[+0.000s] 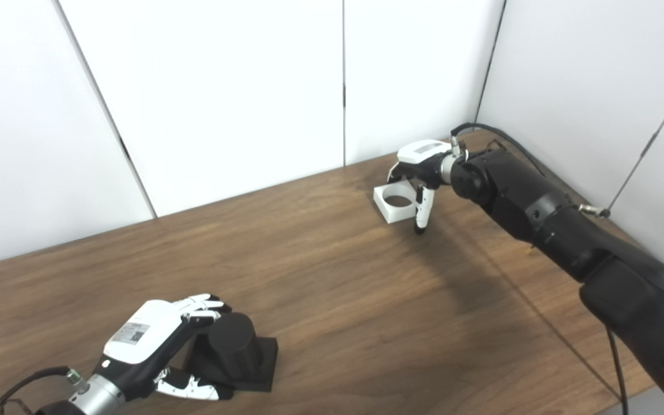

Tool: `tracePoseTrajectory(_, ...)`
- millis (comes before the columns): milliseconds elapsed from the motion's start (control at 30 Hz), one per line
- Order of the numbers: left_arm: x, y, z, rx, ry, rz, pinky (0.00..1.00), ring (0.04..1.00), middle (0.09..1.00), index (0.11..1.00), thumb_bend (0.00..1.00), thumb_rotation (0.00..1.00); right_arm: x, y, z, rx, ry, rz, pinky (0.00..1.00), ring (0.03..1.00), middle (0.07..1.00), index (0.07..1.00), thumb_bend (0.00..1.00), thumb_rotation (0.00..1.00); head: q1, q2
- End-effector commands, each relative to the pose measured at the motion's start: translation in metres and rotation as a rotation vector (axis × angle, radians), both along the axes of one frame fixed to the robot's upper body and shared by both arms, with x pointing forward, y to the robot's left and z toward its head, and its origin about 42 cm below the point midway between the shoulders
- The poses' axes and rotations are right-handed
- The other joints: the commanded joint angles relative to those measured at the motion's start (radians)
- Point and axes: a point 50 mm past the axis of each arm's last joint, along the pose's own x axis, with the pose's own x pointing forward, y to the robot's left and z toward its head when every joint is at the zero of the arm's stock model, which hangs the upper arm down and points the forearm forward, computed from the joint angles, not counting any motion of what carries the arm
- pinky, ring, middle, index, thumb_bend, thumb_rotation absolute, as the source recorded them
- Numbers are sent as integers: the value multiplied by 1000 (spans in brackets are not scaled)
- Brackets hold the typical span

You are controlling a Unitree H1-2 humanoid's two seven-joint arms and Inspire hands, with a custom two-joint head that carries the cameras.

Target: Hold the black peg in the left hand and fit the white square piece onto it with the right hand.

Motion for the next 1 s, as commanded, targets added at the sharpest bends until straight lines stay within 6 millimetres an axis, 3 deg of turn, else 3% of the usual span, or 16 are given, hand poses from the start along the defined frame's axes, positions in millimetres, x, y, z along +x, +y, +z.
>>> tracePoseTrajectory(0, -16, 25, -30, 181, 105, 9, 780, 880, 819, 487, 524, 58, 10, 9, 11, 20, -27, 31, 718, 836, 850, 755, 800, 221, 0, 1)
tracePoseTrajectory(500, -17, 25, -29, 186, 115, 13, 789, 889, 828, 487, 524, 59, 16, 14, 1, 23, -16, 42, 706, 822, 832, 636, 777, 201, 3, 8)
tracePoseTrajectory(567, -17, 24, -29, 186, 113, 12, 788, 889, 827, 487, 524, 58, 16, 13, 1, 29, -20, 41, 717, 826, 830, 522, 576, 158, 4, 10)
tracePoseTrajectory(600, -17, 25, -29, 185, 112, 12, 788, 889, 826, 487, 524, 59, 15, 13, 1, 31, -22, 41, 720, 827, 829, 506, 550, 151, 4, 10)
tracePoseTrajectory(967, -16, 26, -27, 194, 106, 13, 781, 885, 822, 487, 524, 59, 10, 9, 2, 58, -109, 87, 673, 780, 777, 482, 522, 126, 6, 14)
